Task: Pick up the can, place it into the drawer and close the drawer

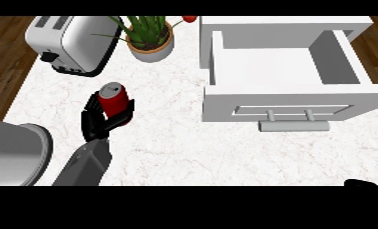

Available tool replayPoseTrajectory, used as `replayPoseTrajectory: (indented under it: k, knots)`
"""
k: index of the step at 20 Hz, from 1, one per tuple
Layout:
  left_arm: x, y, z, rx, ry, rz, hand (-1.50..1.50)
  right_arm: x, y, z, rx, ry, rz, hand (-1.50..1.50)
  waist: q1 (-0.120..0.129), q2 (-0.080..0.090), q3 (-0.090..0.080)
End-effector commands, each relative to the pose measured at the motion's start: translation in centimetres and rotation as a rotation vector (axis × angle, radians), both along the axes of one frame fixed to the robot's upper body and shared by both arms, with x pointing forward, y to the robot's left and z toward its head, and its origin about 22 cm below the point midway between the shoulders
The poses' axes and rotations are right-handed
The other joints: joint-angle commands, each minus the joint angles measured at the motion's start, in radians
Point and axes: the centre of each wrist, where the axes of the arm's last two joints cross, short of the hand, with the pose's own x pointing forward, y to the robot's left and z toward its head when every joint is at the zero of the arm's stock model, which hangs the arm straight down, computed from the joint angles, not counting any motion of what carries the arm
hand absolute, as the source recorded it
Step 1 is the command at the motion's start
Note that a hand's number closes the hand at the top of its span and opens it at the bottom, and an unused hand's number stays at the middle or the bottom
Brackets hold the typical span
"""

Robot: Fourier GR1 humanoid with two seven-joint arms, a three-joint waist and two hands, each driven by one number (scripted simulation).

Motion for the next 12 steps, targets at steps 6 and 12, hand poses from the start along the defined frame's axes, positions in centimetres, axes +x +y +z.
replayPoseTrajectory:
  k: [6,12]
  knots:
    - [3.4,-2.2,2.3,-0.004,-0.025,-0.444,1.5,0.9,0.9,-0.1,-0.014,-0.026,0.009,-1.5,-0.013,0.004,0.0]
    - [6.1,-5.8,5.2,0.001,-0.096,-0.538,1.5,0.6,0.7,-1.0,-0.018,-0.011,-0.02,-1.5,0.001,-0.001,0.001]
